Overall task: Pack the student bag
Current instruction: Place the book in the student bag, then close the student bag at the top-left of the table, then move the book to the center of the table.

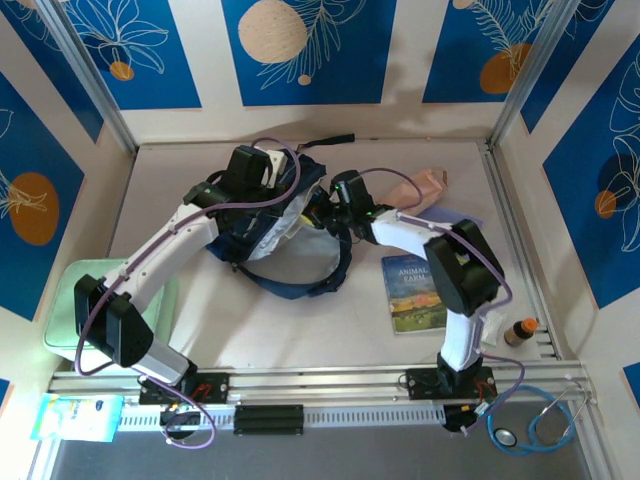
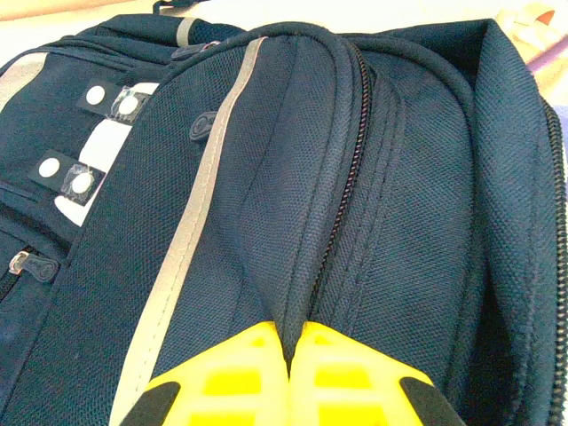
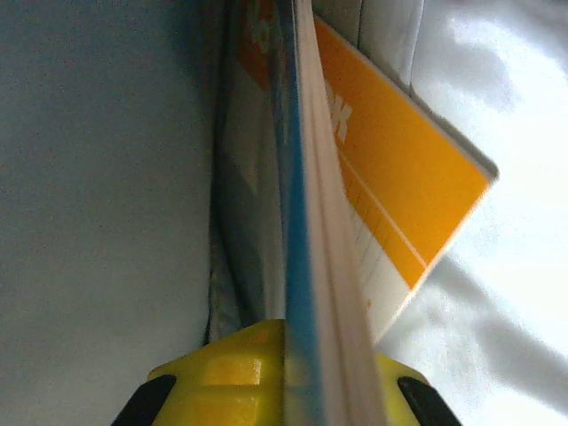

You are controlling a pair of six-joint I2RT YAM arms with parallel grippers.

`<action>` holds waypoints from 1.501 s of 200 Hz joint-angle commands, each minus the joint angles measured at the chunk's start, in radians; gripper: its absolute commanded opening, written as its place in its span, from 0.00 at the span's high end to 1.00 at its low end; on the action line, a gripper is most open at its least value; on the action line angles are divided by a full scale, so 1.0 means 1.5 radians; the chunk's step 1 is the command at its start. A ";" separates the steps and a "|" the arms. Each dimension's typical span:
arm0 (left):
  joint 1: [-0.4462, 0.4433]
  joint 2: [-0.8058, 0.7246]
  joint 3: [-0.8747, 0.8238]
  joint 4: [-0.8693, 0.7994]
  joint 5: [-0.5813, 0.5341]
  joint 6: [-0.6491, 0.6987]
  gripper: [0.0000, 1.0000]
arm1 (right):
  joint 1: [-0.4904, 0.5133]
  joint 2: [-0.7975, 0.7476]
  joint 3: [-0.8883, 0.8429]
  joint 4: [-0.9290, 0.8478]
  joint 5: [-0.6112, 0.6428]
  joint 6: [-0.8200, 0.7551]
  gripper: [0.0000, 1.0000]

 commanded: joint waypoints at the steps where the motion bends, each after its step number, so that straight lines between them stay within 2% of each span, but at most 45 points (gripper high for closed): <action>1: 0.002 -0.011 0.056 0.059 0.022 -0.020 1.00 | 0.015 0.056 0.057 0.013 0.003 0.035 0.94; 19: 0.009 -0.009 0.066 0.049 0.013 -0.026 1.00 | 0.035 0.090 0.091 0.012 0.001 0.047 0.87; 34: 0.020 -0.011 0.062 0.049 0.002 -0.032 1.00 | 0.045 0.104 0.108 -0.004 0.001 0.053 0.76; 59: 0.035 -0.014 0.049 0.051 0.001 -0.042 1.00 | 0.041 0.090 0.071 0.015 -0.005 0.073 0.60; 100: 0.054 -0.015 0.026 0.054 -0.001 -0.025 1.00 | 0.018 -0.037 -0.069 0.070 -0.038 0.076 0.39; 122: 0.067 -0.023 -0.010 0.064 0.008 -0.005 1.00 | 0.004 -0.132 -0.147 0.059 -0.057 0.038 0.35; 145: 0.075 -0.043 -0.073 0.075 -0.007 0.045 1.00 | -0.014 -0.247 -0.221 -0.027 -0.029 -0.034 0.33; 161: 0.078 -0.064 -0.128 0.077 -0.008 0.085 1.00 | -0.034 -0.314 -0.239 -0.194 0.046 -0.097 0.32; 176: 0.078 -0.086 -0.183 0.086 0.011 0.106 0.83 | -0.052 -0.359 -0.253 -0.337 0.147 -0.148 0.32; 191: 0.078 -0.098 -0.220 0.087 0.043 0.090 0.46 | -0.081 -0.389 -0.272 -0.441 0.218 -0.173 0.32; 198: 0.077 -0.098 -0.231 0.087 0.060 0.073 0.36 | -0.096 -0.397 -0.277 -0.481 0.238 -0.181 0.32; 226: 0.061 -0.088 -0.244 0.075 0.118 0.017 0.25 | -0.149 -0.395 -0.265 -0.623 0.313 -0.215 0.32; 243: 0.035 -0.086 -0.238 0.074 0.102 -0.021 0.16 | -0.172 -0.401 -0.281 -0.634 0.313 -0.226 0.32; 254: 0.020 -0.082 -0.236 0.086 0.103 -0.061 0.10 | -0.181 -0.400 -0.297 -0.625 0.297 -0.225 0.31; 300: -0.038 -0.045 -0.248 0.174 0.133 -0.195 0.00 | -0.215 -0.350 -0.353 -0.541 0.193 -0.209 0.28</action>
